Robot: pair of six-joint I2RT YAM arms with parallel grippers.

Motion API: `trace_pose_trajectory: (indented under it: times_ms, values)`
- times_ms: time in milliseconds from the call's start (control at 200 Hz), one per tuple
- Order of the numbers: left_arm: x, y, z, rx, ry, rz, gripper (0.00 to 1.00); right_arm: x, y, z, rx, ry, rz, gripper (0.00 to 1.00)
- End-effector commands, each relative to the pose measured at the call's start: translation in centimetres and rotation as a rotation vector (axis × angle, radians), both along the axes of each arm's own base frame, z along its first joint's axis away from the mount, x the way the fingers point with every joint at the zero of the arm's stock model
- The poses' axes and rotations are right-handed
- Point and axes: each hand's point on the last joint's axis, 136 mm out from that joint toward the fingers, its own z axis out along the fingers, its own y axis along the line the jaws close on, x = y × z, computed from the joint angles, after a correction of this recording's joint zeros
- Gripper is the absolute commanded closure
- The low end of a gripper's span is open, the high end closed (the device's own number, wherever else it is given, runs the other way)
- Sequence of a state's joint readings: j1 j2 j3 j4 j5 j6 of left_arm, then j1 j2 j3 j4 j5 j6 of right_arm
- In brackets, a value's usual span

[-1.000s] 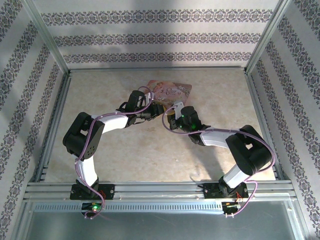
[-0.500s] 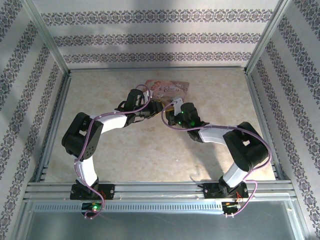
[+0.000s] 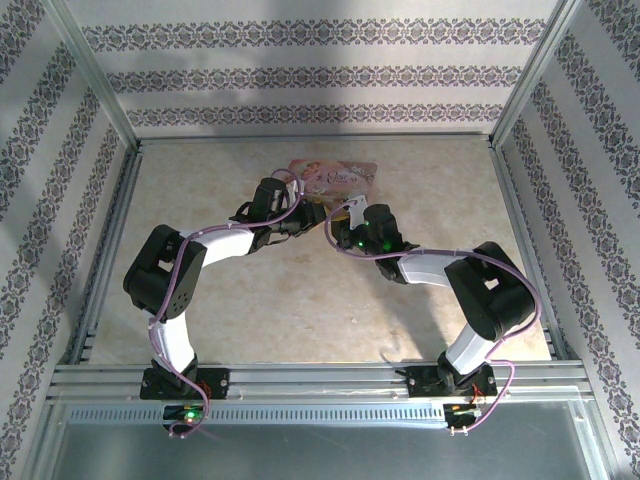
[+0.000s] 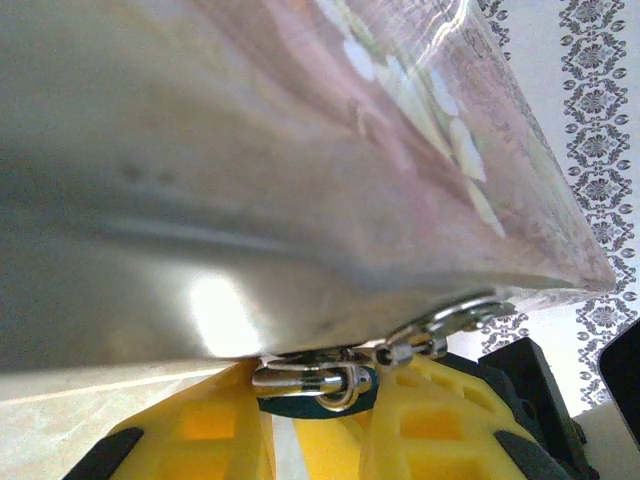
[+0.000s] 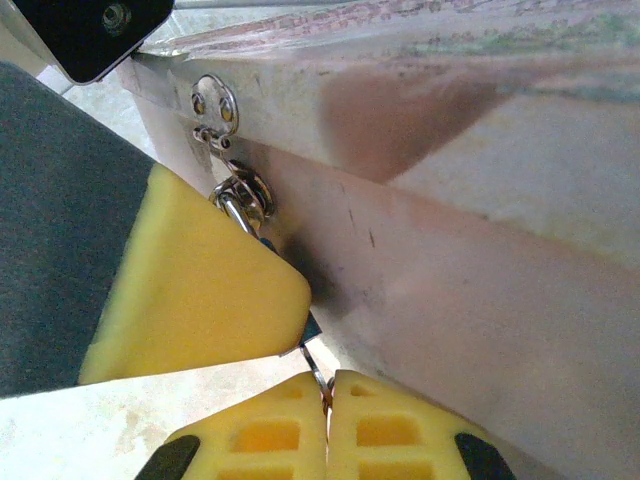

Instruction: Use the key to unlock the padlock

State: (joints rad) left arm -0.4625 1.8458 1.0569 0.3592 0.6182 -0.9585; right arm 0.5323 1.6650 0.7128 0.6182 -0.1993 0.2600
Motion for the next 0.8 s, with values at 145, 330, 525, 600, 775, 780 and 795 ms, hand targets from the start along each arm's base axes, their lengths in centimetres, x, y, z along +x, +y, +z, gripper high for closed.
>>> trace_pose_trajectory:
  times_ms: [145,330,525,600,775,780,795]
  values:
    - [-2.7,-2.9,-0.1,-0.062,0.043,-0.142,0.89,0.4,2.3,5.1,0.148,-0.164,0.046,1.0]
    - [-2.7,-3.0,-1.1,-0.063,0.062,-0.142,0.89,-0.4,2.3,3.2,0.151,-0.106,0.049,1.0]
    - [-2.7,-3.0,-2.7,-0.063,0.098,-0.137,0.89,-1.1,2.2,1.0,0.148,-0.05,0.044,1.0]
    - [-2.7,-3.0,-3.3,-0.06,0.111,-0.134,0.89,-1.2,2.2,0.2,0.142,-0.034,0.041,1.0]
    - [-2.7,-3.0,-4.5,-0.058,0.13,-0.129,0.89,-1.4,2.1,-1.6,0.129,0.005,0.031,1.0]
    - [-2.7,-3.0,-4.5,-0.058,0.131,-0.128,0.89,-1.4,2.1,-1.6,0.129,0.005,0.03,1.0]
    - [-2.8,-3.0,-4.6,-0.057,0.132,-0.127,0.89,-1.4,2.1,-1.8,0.129,0.008,0.029,1.0]
